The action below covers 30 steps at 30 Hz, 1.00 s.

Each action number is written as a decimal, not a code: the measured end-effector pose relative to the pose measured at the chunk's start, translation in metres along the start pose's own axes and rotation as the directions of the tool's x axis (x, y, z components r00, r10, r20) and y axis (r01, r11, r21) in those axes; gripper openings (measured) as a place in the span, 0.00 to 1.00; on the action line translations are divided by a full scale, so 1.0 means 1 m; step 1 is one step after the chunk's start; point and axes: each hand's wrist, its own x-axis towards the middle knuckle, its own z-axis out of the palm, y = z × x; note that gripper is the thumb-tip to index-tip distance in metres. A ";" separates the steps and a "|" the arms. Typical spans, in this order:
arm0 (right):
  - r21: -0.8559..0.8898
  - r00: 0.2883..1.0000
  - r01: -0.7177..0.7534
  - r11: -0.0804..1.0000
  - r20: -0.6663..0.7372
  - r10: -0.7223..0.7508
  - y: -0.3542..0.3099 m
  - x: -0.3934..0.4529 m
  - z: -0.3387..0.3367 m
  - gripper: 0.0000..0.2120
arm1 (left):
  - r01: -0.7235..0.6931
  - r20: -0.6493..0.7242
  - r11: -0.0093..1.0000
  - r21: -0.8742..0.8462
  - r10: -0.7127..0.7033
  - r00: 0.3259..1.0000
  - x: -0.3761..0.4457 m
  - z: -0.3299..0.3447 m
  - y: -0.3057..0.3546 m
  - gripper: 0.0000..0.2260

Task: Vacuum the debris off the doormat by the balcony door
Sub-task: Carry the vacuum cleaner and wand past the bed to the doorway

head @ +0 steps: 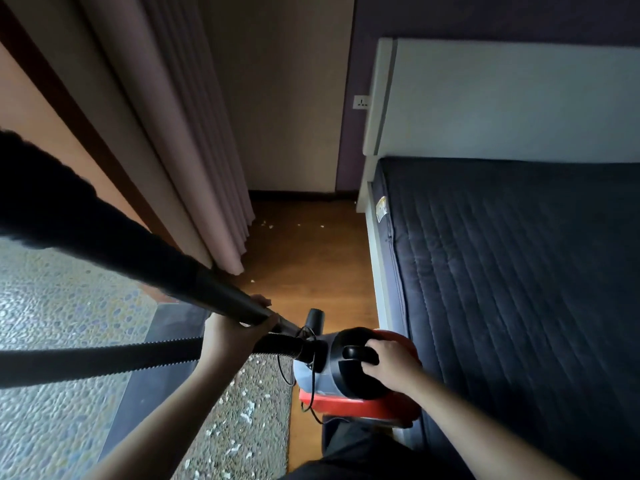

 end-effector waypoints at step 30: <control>0.034 0.993 0.108 0.994 0.054 -0.109 0.036 0.298 -0.163 0.14 | 0.107 -0.083 0.994 -0.015 -0.108 0.991 0.291 0.103 0.074 0.13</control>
